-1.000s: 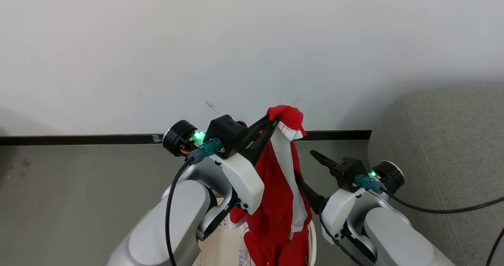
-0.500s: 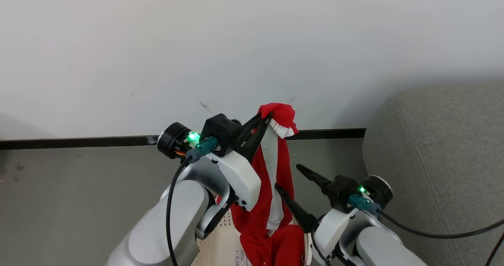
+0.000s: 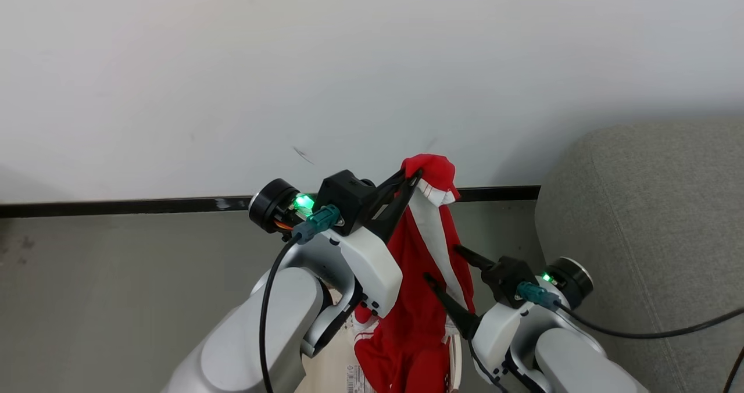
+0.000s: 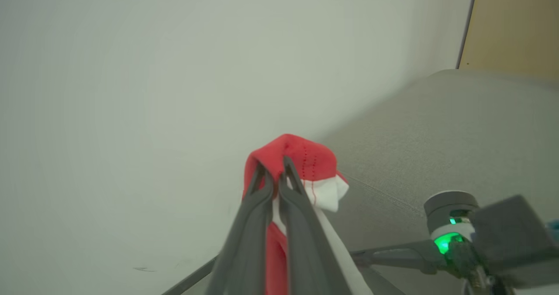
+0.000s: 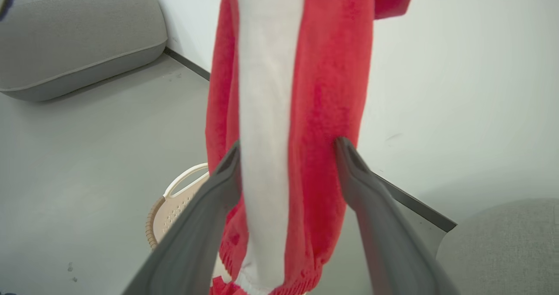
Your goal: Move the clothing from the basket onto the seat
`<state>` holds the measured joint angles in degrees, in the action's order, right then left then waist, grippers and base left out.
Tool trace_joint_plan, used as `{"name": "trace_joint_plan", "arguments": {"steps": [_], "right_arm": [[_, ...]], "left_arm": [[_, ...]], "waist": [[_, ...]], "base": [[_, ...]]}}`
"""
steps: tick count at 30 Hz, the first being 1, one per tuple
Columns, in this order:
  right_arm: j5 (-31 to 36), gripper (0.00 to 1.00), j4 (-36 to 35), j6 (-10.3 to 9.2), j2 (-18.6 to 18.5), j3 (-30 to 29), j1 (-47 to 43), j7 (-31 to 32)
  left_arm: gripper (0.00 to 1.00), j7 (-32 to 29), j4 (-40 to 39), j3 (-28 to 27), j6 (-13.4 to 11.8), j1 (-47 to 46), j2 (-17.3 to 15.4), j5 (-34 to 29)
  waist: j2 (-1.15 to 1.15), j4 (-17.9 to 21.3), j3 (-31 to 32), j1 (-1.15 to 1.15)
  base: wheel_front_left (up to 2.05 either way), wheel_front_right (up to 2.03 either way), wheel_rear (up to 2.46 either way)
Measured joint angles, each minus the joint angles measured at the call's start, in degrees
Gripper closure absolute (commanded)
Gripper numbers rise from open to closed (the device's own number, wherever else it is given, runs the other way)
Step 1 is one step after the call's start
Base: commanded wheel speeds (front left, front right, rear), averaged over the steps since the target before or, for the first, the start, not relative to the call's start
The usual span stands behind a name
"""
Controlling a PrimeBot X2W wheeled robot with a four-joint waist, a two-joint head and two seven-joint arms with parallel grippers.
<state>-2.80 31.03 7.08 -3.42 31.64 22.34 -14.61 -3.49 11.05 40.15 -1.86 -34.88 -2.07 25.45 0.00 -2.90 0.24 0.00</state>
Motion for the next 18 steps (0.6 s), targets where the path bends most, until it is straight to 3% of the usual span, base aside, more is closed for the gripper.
{"name": "trace_joint_plan", "arguments": {"steps": [5,6,8,9,10,11,18], "right_arm": [[0.5,0.0,2.3,0.0,0.0,-1.4,2.6,0.0],[0.5,0.05,2.3,0.0,0.0,-1.4,2.6,0.0],[0.5,0.54,2.9,0.0,0.0,-1.7,3.3,0.0],[0.6,0.66,3.2,0.0,0.0,-1.8,3.6,0.0],[0.9,0.87,3.5,0.0,0.0,-2.0,4.0,0.0],[1.4,1.0,3.8,0.0,0.0,-2.3,4.2,0.0],[1.8,1.0,4.2,0.0,0.0,-4.7,4.3,0.0]], "left_arm": [[1.0,0.0,-0.9,1.7,0.0,0.0,0.0,1.0],[1.0,0.0,-0.9,1.7,0.0,0.0,0.0,1.0],[1.0,0.0,-1.1,2.3,0.0,-0.1,0.0,1.3],[1.0,0.0,-1.1,2.5,-0.2,-0.1,0.0,1.4],[1.0,0.0,-1.2,2.7,-0.5,-0.1,0.0,1.4],[1.0,0.0,-1.3,2.9,-0.5,-0.1,0.0,1.6],[1.0,0.8,-1.0,2.6,-1.8,-0.3,0.0,2.6]], "waist": [[0.0,-0.9,-0.2,0.0],[0.0,-0.9,-0.2,0.0],[0.0,-1.4,-0.3,0.0],[0.0,-1.6,-0.3,0.0],[0.0,-1.8,-0.4,0.0],[0.0,-2.0,-0.4,0.0],[0.0,-2.5,-0.9,0.0]], "base": [[0.0,0.0,0.0],[0.0,0.0,0.0],[0.0,0.0,0.0],[0.0,0.0,0.0],[0.0,0.0,0.0],[0.0,0.0,0.0],[0.0,0.0,0.0]]}}
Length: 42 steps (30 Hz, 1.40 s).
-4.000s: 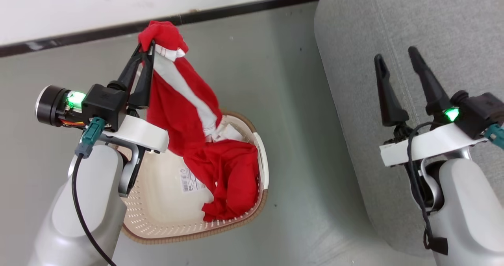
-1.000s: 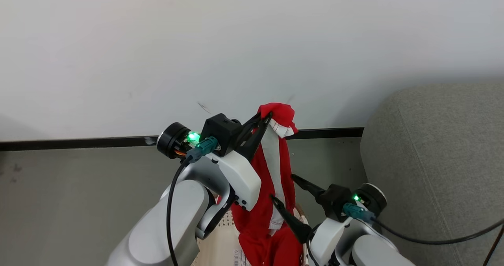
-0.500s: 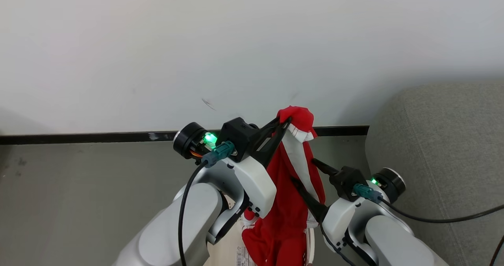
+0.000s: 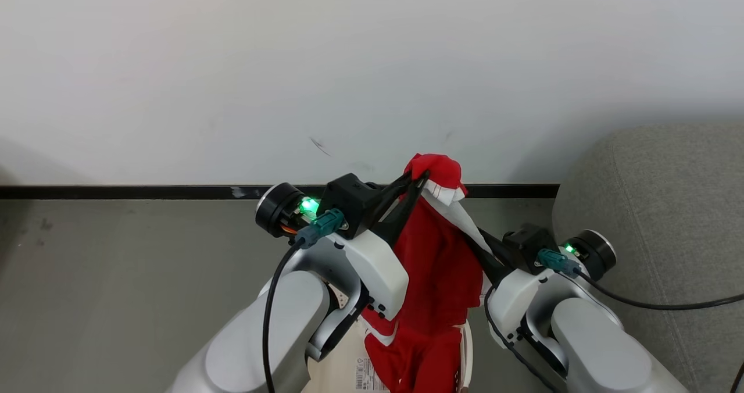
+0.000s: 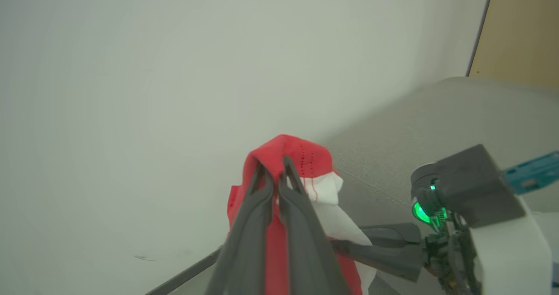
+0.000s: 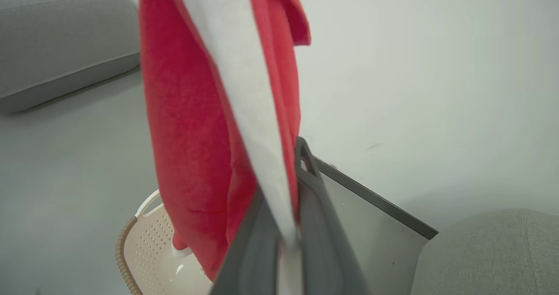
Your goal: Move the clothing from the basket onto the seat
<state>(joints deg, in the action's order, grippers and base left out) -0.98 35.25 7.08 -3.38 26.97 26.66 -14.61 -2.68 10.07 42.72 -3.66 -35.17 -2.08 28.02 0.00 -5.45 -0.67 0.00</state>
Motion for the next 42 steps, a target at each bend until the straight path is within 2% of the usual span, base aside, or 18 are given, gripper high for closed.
{"name": "trace_joint_plan", "arguments": {"steps": [8,9,10,12,13,24,33,37,42], "right_arm": [[-1.0,1.0,-4.3,0.0,-0.3,-3.2,-0.4,0.0],[-1.2,1.0,-5.0,0.0,-0.5,-3.7,-0.4,0.0],[-1.5,1.0,-5.7,0.0,-0.7,-4.2,-0.4,0.0],[-1.5,1.0,-7.2,0.0,-1.3,-5.3,-0.5,0.0],[-1.6,1.0,-7.9,0.0,-1.6,-5.8,-0.5,0.0],[-1.5,1.0,-17.4,0.0,-5.7,-14.0,-1.4,0.0],[-1.0,1.0,-22.9,0.0,-8.0,-22.8,-9.0,0.0],[-0.8,1.0,-25.7,0.0,-8.0,-27.2,-12.4,0.0],[0.2,1.0,-27.9,0.0,-7.9,-29.8,-17.6,0.0]], "left_arm": [[1.0,2.9,2.5,-1.6,-1.2,0.3,0.0,0.3],[0.87,3.4,2.7,-1.7,-1.3,0.5,0.0,0.6],[0.66,3.9,3.1,-1.9,-1.3,0.6,0.0,0.7],[0.04,4.9,3.8,-2.2,-1.3,0.7,0.0,0.7],[0.0,5.4,4.0,-2.3,-1.4,0.8,0.0,0.8],[0.0,9.5,6.5,-2.5,-1.8,3.4,0.0,1.8],[0.0,12.4,7.7,-1.1,-1.3,5.4,0.0,2.2],[0.0,13.3,8.0,-0.5,-0.8,6.1,0.0,2.2],[0.0,13.9,8.8,0.7,-0.2,7.7,0.0,2.8]], "waist": [[0.0,1.2,-0.1,0.0],[0.0,1.4,-0.1,0.0],[0.0,1.7,-0.1,0.0],[0.0,2.2,0.0,0.0],[0.0,2.5,0.0,0.0],[0.0,6.0,0.7,0.0],[0.0,9.3,1.6,0.0],[0.0,10.8,1.9,0.0],[0.0,13.0,2.5,0.0]], "base": [[0.0,0.0,0.0],[0.0,0.0,0.0],[0.0,0.0,0.0],[0.0,0.0,0.0],[0.0,0.0,0.0],[0.0,0.0,0.0],[0.0,0.0,0.0],[0.0,0.0,0.0],[0.0,0.0,0.0]]}}
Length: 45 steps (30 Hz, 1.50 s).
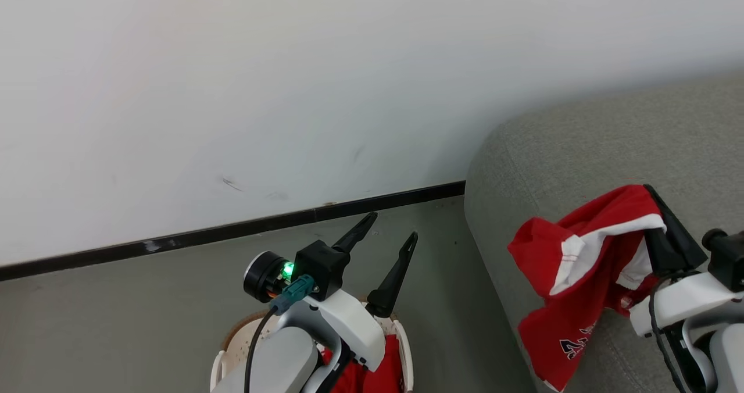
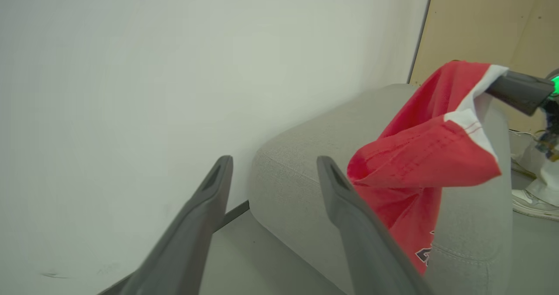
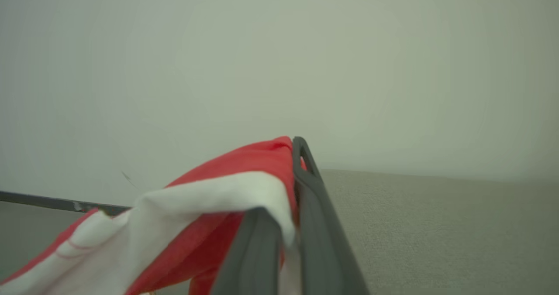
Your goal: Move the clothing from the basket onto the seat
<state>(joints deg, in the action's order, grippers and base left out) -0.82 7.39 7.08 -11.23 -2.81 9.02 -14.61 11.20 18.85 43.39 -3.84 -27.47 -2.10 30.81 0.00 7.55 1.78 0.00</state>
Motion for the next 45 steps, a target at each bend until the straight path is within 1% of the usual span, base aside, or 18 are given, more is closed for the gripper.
{"name": "trace_joint_plan", "arguments": {"steps": [7,10,15,18,21,28,31,35,36,38,45], "right_arm": [[0.3,1.0,-2.9,0.0,0.3,-0.4,-3.3,0.0],[-0.5,1.0,-3.1,0.0,-0.1,1.0,-3.2,0.0],[-2.2,1.0,-1.9,0.0,-2.7,5.8,-1.7,0.0],[-4.3,1.0,-1.0,0.0,-4.5,6.0,2.9,0.3],[-7.6,1.0,0.1,0.0,-5.3,4.1,9.8,1.5],[-8.3,1.0,4.0,0.0,-11.9,0.0,23.4,5.2],[-7.1,1.0,6.7,0.0,-15.5,-0.9,27.5,6.6],[-6.7,1.0,10.5,0.0,-18.9,-4.1,30.8,7.1],[-6.7,1.0,10.5,0.0,-18.9,-4.1,30.8,7.1],[-6.2,1.0,12.2,0.0,-20.2,-4.5,31.7,7.1],[-5.4,1.0,18.6,0.0,-22.3,-8.8,32.5,6.4]], "left_arm": [[0.0,1.0,0.1,0.6,0.0,1.2,0.0,0.7],[0.0,1.1,0.1,1.0,0.0,2.2,0.0,0.9],[0.0,1.5,0.2,1.2,0.0,2.4,0.0,0.9],[0.0,1.5,0.2,1.2,-0.1,2.4,0.0,0.7],[0.0,1.5,0.0,1.2,-0.5,2.4,-0.1,0.2],[0.0,1.6,-1.6,1.3,-1.1,2.2,-0.9,-1.8],[0.0,1.5,-2.4,1.5,-1.7,2.1,-1.6,-2.5],[0.0,1.3,-3.8,1.9,-2.1,1.8,-1.9,-3.2],[0.0,1.3,-3.8,1.9,-2.1,1.8,-1.9,-3.2],[0.0,0.9,-4.6,2.0,-2.3,1.3,-2.1,-3.6],[0.0,-0.6,-7.1,2.9,-3.1,-0.7,-2.9,-5.8]], "waist": [[0.0,2.6,0.4,0.0],[0.0,3.6,0.4,0.0],[0.0,5.0,0.0,0.0],[0.0,5.5,-0.6,0.0],[0.0,5.8,-1.6,0.0],[0.0,5.9,-4.2,0.0],[0.0,5.8,-5.5,0.0],[0.0,5.5,-7.4,0.0],[0.0,5.5,-7.4,0.0],[0.0,5.2,-8.4,0.0],[0.0,4.4,-12.1,0.0]], "base": [[0.0,0.0,0.0],[0.0,0.0,0.0],[0.0,0.0,0.0],[0.0,0.0,0.0],[0.0,0.0,0.0],[0.0,0.0,0.0],[0.0,0.0,0.0],[0.0,0.0,0.0],[0.0,0.0,0.0],[0.0,0.0,0.0],[0.0,0.0,0.0]]}}
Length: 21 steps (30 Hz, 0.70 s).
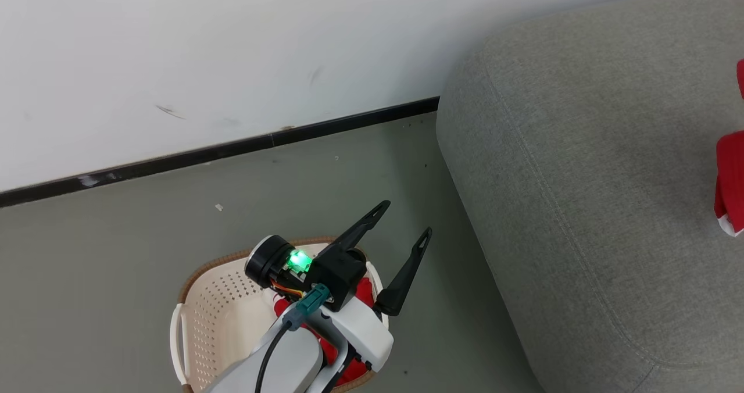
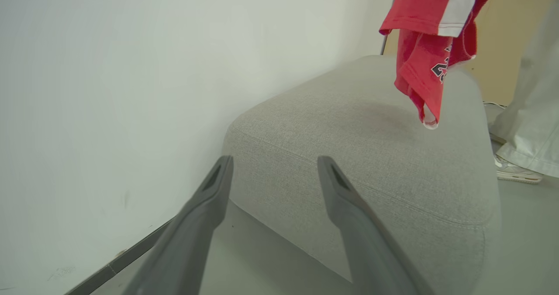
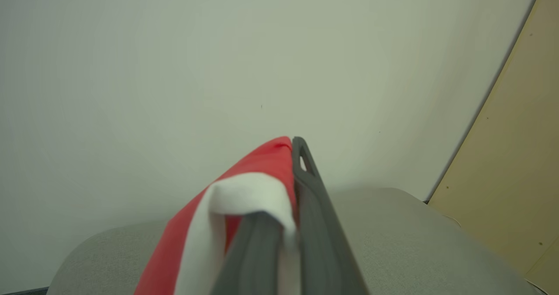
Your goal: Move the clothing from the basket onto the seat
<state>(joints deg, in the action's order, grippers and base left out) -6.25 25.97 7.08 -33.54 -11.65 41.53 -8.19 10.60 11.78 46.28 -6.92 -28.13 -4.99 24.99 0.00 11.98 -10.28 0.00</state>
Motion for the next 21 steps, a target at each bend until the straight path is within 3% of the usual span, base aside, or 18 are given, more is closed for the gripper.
{"name": "trace_joint_plan", "arguments": {"steps": [10,21], "right_arm": [[1.6,1.0,6.8,0.0,0.4,-1.2,0.0,-3.3],[0.6,1.0,15.8,0.0,10.5,-2.7,-4.2,-5.1]], "left_arm": [[0.0,-1.5,-2.5,0.9,0.0,-2.5,-0.7,-1.1],[0.0,-2.5,-4.0,0.6,0.0,-4.7,-2.0,-2.7]], "waist": [[0.0,-0.8,-5.1,0.0],[0.0,-1.0,-9.9,0.0]], "base": [[0.0,0.0,0.0],[0.0,0.0,0.0]]}}
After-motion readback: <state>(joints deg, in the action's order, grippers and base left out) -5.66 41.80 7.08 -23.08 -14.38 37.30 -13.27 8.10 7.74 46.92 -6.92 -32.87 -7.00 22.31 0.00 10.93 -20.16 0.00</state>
